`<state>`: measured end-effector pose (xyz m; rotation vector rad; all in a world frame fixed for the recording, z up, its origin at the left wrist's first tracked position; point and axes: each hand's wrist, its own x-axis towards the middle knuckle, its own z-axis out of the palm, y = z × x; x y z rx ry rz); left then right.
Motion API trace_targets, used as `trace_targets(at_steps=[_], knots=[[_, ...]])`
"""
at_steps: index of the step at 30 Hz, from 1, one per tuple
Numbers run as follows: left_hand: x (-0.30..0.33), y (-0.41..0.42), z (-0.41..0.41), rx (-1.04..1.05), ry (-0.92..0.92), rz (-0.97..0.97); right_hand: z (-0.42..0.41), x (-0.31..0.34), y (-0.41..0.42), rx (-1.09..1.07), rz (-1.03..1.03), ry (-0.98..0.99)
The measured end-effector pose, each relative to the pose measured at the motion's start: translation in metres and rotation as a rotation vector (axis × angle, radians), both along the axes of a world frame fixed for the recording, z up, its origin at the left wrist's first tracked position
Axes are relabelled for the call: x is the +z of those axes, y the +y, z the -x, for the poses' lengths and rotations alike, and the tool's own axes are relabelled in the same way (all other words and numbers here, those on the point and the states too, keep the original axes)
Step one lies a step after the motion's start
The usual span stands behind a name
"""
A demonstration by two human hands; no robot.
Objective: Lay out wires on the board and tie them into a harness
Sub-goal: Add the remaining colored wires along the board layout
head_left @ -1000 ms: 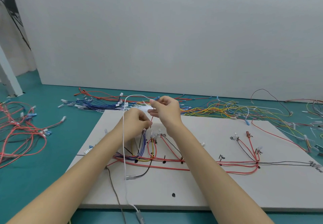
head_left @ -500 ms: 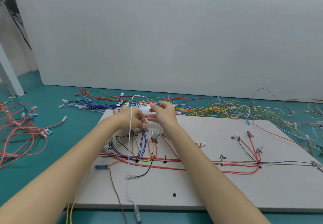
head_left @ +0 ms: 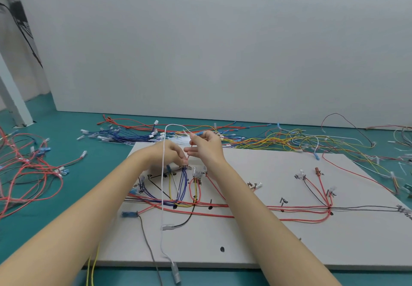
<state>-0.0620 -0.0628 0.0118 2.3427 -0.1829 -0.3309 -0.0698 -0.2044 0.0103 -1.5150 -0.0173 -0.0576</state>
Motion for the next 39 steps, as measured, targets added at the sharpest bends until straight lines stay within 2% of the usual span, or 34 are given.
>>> trace_targets(at_steps=[7, 15, 19, 24, 33, 39], knots=[[-0.002, -0.005, 0.002, 0.114, -0.034, 0.067, 0.004, -0.003, 0.003, 0.040, -0.001, 0.015], [-0.008, 0.001, 0.002, 0.104, -0.056, 0.132, 0.011, 0.007, 0.006, 0.086, -0.047, 0.011], [-0.010, 0.002, 0.004, 0.107, -0.078, 0.151, 0.014, 0.009, 0.002, 0.084, 0.001, -0.005], [-0.002, 0.005, 0.003, 0.063, -0.091, 0.119, 0.016, 0.011, -0.004, 0.086, 0.018, -0.023], [-0.003, 0.010, 0.009, 0.079, -0.244, 0.041, 0.023, 0.015, -0.002, 0.143, -0.007, -0.021], [-0.002, 0.013, 0.013, 0.014, -0.256, -0.030, 0.027, 0.009, -0.003, 0.170, 0.026, -0.066]])
